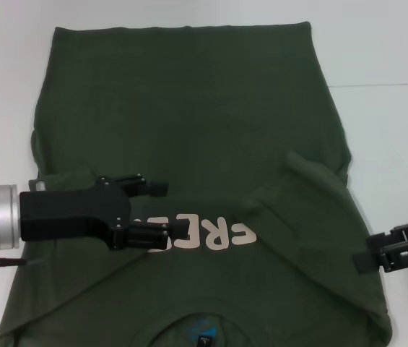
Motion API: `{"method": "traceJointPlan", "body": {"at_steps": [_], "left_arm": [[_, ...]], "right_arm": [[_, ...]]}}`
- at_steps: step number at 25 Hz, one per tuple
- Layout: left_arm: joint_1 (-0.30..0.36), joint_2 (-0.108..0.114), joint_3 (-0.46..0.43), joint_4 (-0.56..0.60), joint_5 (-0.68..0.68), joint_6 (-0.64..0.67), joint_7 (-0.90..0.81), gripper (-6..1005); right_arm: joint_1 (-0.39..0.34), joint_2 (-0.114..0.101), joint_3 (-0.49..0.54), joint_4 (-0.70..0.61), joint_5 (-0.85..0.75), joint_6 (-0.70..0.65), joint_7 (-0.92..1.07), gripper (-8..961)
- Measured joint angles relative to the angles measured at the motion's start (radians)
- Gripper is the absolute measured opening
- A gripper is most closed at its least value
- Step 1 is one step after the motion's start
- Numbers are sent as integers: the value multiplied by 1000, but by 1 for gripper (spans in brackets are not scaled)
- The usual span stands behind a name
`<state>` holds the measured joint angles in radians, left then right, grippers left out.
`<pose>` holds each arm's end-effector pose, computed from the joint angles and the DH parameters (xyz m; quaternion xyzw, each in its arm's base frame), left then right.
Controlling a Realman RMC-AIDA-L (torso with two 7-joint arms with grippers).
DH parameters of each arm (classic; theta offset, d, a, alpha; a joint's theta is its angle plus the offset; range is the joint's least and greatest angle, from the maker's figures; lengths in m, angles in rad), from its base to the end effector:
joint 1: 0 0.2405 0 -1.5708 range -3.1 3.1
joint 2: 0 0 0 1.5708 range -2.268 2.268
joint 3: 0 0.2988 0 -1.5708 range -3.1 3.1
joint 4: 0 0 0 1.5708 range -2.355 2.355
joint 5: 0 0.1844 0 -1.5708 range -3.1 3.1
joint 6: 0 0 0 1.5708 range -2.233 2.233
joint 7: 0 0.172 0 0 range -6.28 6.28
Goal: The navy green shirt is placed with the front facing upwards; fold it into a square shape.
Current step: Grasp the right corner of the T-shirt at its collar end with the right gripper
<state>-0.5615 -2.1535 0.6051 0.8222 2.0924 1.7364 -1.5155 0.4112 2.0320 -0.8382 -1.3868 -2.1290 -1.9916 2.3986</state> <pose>-0.2312 0.3265 -0.0473 -0.9402 -0.2090 -0.2607 0.0665 0.2512 0.2854 0.0313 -0.8942 0.4404 0.0728 0.0331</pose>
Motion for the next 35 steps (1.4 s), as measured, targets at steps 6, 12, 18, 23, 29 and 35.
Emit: {"method": "traceJointPlan", "body": {"at_steps": [6, 12, 18, 23, 29, 35], "left_arm": [[-2, 0, 16, -4, 4, -5, 8, 937], [-4, 0, 22, -21, 1, -12, 10, 937], [-6, -4, 22, -22, -2, -12, 9, 937], [-12, -6, 22, -23, -3, -12, 4, 936], [-13, -7, 19, -23, -3, -10, 2, 936], [-14, -8, 15, -23, -5, -12, 1, 936]], "right_arm": [[60, -49, -11, 212, -5, 6, 94, 757], [105, -105, -7, 325, -93, 9, 142, 757], [149, -110, -14, 269, -289, 6, 191, 756], [196, -96, -54, 243, -417, 5, 250, 755], [219, -39, -123, 184, -493, 9, 282, 753], [237, 32, -168, 166, -595, 35, 272, 751]]}}
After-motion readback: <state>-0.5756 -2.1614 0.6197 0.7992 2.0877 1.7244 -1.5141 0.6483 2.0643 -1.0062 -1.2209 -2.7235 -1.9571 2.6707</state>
